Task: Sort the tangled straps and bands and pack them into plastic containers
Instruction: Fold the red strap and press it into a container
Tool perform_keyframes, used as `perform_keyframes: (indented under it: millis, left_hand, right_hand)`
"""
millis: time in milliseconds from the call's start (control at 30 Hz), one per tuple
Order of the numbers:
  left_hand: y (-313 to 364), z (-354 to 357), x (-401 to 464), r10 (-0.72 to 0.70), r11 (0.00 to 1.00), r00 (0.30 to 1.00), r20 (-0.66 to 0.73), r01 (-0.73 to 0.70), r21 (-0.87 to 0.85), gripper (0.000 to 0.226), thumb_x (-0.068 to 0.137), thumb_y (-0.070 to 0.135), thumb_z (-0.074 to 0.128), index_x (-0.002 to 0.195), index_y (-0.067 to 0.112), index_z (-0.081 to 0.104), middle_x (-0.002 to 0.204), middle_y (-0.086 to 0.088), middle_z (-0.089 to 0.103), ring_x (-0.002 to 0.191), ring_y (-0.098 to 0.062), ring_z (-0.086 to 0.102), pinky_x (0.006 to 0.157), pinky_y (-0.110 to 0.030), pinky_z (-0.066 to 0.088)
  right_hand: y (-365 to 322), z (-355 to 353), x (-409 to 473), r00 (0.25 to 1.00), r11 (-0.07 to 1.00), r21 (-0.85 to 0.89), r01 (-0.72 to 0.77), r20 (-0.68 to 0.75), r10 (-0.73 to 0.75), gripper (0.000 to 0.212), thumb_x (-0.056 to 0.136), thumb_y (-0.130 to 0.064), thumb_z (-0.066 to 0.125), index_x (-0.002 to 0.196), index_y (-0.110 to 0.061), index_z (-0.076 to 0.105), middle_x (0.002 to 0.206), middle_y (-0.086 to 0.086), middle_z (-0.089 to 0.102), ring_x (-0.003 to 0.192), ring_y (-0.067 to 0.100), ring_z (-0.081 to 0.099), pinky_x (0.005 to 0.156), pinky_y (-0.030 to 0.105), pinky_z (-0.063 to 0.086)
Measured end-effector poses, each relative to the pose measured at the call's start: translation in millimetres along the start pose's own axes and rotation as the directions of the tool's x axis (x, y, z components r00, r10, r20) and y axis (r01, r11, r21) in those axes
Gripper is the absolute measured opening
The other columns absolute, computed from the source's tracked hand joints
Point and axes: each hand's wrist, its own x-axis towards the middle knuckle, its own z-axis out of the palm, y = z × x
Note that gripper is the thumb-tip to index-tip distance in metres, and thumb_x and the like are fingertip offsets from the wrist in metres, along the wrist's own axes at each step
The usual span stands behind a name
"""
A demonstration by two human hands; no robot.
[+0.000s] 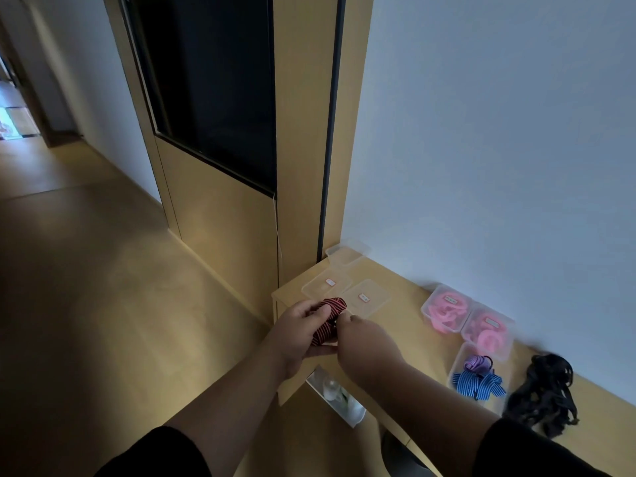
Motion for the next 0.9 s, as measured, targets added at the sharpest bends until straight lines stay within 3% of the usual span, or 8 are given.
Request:
perform_keyframes:
  millis: [100, 200, 267, 333, 467, 567, 767, 900]
  left_hand:
    - [-2, 0, 4, -0.03, 0.999, 1.0, 0.008, 0.03, -0.019, 0.026, 0.101, 0.023, 0.056, 0.123, 0.012, 0.064, 0.111, -0.015, 0.072, 0.094, -0.029, 0.074, 0.075, -0.046, 0.061]
    - [-1, -1, 6, -0.099, 0.991, 0.993, 0.065, 0.104, -0.083, 0.029, 0.101, 0.027, 0.055, 0.122, 0.009, 0.065, 0.109, -0.017, 0.073, 0.094, -0.031, 0.073, 0.079, -0.049, 0.061]
    - [-2, 1, 6, -0.119, 0.986, 0.984, 0.13, 0.133, -0.102, 0.031, 0.102, 0.029, 0.053, 0.123, 0.009, 0.064, 0.112, -0.019, 0.072, 0.099, -0.033, 0.072, 0.077, -0.047, 0.062]
    - [-5, 6, 7, -0.119, 0.984, 0.977, 0.179, 0.14, -0.109, 0.033, 0.101, 0.028, 0.053, 0.124, 0.007, 0.063, 0.114, -0.021, 0.071, 0.104, -0.037, 0.07, 0.074, -0.045, 0.062]
    - [-15, 25, 13, -0.153, 0.98, 0.978, 0.145, 0.169, -0.107, 0.041, 0.093, 0.032, 0.063, 0.123, 0.004, 0.06, 0.112, -0.023, 0.071, 0.097, -0.037, 0.071, 0.085, -0.051, 0.06]
    - [-25, 39, 20, -0.178, 0.979, 0.976, 0.125, 0.189, -0.075, 0.039, 0.097, 0.033, 0.06, 0.121, 0.003, 0.059, 0.11, -0.021, 0.072, 0.099, -0.035, 0.072, 0.087, -0.049, 0.059]
    - [-49, 78, 30, -0.252, 0.966, 0.946, 0.206, 0.257, 0.0, 0.043, 0.098, 0.034, 0.059, 0.118, -0.004, 0.059, 0.116, -0.026, 0.067, 0.095, -0.035, 0.073, 0.07, -0.042, 0.062]
    - [-74, 113, 35, -0.301, 0.953, 0.921, 0.247, 0.283, 0.107, 0.038, 0.099, 0.036, 0.057, 0.114, 0.001, 0.059, 0.114, -0.023, 0.067, 0.095, -0.032, 0.073, 0.075, -0.042, 0.063]
  right_hand:
    - [8, 10, 2, 0.998, 0.997, 0.079, -0.019, -0.053, 0.024, 0.019, 0.102, -0.02, 0.042, 0.116, -0.012, 0.051, 0.106, 0.007, 0.064, 0.093, 0.026, 0.064, 0.069, 0.033, 0.044]
    - [24, 19, 1, 0.985, 0.902, 0.426, -0.069, -0.115, 0.129, 0.033, 0.101, -0.04, 0.049, 0.128, -0.021, 0.051, 0.109, -0.001, 0.068, 0.095, 0.016, 0.066, 0.075, 0.03, 0.051]
    - [34, 22, -3, 0.991, 0.653, 0.755, -0.064, -0.032, 0.134, 0.047, 0.097, -0.039, 0.06, 0.14, -0.028, 0.042, 0.12, -0.005, 0.063, 0.1, 0.011, 0.067, 0.082, 0.028, 0.055]
    - [42, 25, -7, 0.994, 0.339, 0.938, -0.069, 0.035, 0.105, 0.045, 0.095, -0.029, 0.068, 0.135, -0.03, 0.047, 0.124, -0.002, 0.061, 0.103, 0.017, 0.07, 0.088, 0.039, 0.06]
    - [52, 28, -19, 0.974, 0.101, 0.994, -0.04, 0.016, 0.227, 0.024, 0.096, -0.018, 0.065, 0.119, -0.019, 0.059, 0.118, 0.008, 0.064, 0.101, 0.026, 0.071, 0.085, 0.053, 0.06]
    - [63, 33, -31, 0.954, 0.091, 0.995, -0.027, -0.002, 0.301, 0.02, 0.096, -0.015, 0.065, 0.115, -0.013, 0.059, 0.114, 0.012, 0.065, 0.1, 0.026, 0.072, 0.086, 0.05, 0.06]
    - [92, 49, -62, 0.912, 0.127, 0.989, -0.08, 0.021, 0.41, 0.031, 0.088, -0.009, 0.075, 0.116, -0.015, 0.063, 0.107, 0.01, 0.073, 0.098, 0.023, 0.073, 0.086, 0.043, 0.061]
    - [121, 63, -85, 0.843, 0.23, 0.957, -0.178, 0.028, 0.538, 0.022, 0.086, -0.021, 0.077, 0.107, -0.023, 0.069, 0.097, 0.002, 0.076, 0.091, 0.017, 0.074, 0.083, 0.043, 0.062]
